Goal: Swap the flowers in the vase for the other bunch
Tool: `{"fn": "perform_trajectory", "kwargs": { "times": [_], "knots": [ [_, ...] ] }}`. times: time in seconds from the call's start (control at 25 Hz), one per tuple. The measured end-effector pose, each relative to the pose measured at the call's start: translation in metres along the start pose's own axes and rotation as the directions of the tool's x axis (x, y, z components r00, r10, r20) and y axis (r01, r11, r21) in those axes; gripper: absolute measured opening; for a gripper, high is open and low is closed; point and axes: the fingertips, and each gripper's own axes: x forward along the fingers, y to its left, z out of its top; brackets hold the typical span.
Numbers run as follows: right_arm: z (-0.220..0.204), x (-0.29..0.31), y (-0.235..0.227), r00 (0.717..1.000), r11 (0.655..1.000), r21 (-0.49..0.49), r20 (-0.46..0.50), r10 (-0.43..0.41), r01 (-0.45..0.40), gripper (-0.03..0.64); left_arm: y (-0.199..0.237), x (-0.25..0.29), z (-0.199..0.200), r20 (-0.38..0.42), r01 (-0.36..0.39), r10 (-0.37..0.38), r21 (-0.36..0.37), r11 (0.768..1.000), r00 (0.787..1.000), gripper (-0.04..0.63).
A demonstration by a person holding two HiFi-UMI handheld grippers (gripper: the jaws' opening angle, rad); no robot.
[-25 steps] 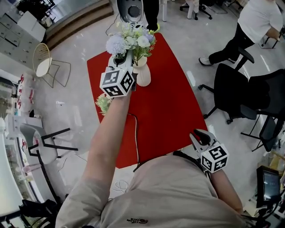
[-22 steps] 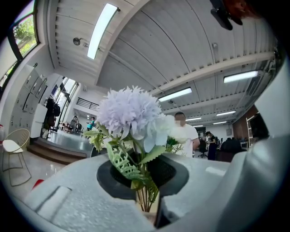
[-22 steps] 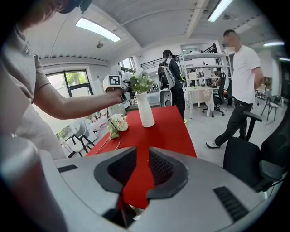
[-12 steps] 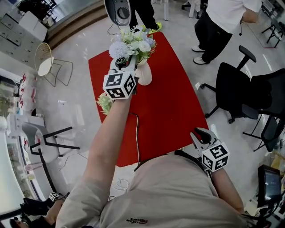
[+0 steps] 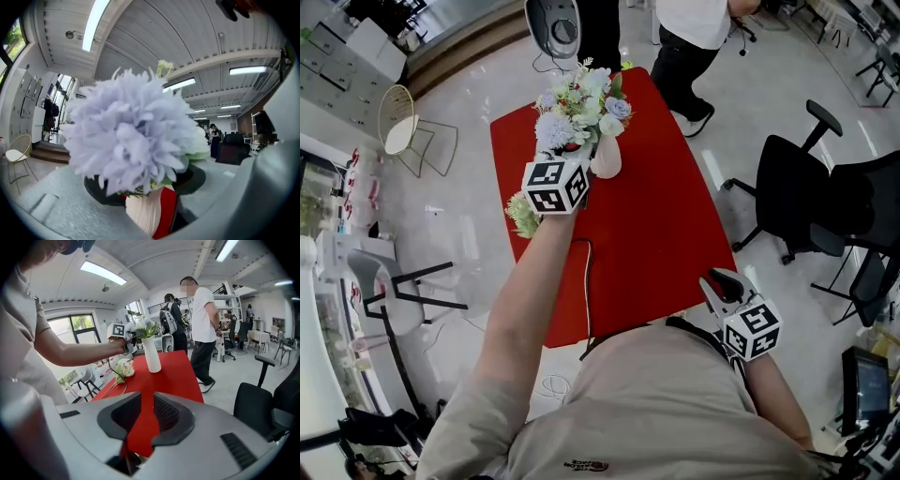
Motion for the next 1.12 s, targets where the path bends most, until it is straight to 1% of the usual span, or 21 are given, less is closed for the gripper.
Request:
{"fn": "perform_trajectory", "kwargs": {
  "times": [0.64,0.88,1.12],
  "knots": [
    [0.003,0.002,-0.004,0.998,0.998,-0.020,0.005,0.056,-0.056,0.091,0.007,-0.014,-0.023,-0.082,-0.046,0.044,-0.024,0.999,0.996,0.311],
    [0.009,0.000,-0.011,0.997,0.997,-0.038,0.010,0.074,-0.074,0.091,0.004,-0.023,-0.030,-0.108,-0.061,0.059,-0.022,0.998,0.992,0.318],
    [0.016,0.002,-0.019,0.995,0.993,-0.064,0.011,0.103,-0.102,0.092,-0.003,-0.037,-0.033,-0.117,-0.082,0.080,-0.013,0.997,0.990,0.319]
  ]
}}
